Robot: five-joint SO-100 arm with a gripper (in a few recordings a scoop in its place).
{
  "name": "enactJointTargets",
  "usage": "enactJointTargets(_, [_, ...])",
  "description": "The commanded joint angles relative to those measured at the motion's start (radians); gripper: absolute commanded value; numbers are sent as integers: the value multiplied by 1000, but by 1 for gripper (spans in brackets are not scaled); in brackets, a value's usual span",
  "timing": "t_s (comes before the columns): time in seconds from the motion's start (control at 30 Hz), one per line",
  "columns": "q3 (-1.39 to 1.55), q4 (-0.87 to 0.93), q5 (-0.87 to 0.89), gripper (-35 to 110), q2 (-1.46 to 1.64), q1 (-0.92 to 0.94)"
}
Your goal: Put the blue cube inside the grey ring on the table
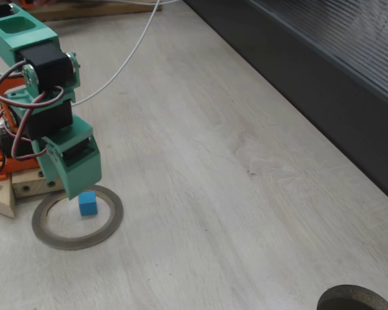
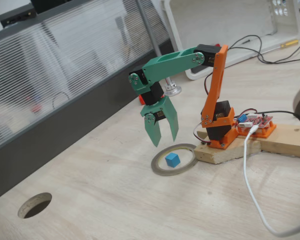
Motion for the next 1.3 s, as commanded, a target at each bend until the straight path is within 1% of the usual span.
enactJointTargets(0.0, [-18, 31, 12, 39, 40, 11])
enactJointTargets(0.57, [-17, 32, 14, 38, 38, 17])
enactJointTargets(0.67, [-17, 32, 17, 28, 40, 17])
enactJointTargets(0.83, [-20, 32, 21, 5, 41, 17])
enactJointTargets(0.9, [-18, 32, 21, 0, 41, 17])
enactJointTargets(1.27, [-3, 31, 21, 0, 38, 17])
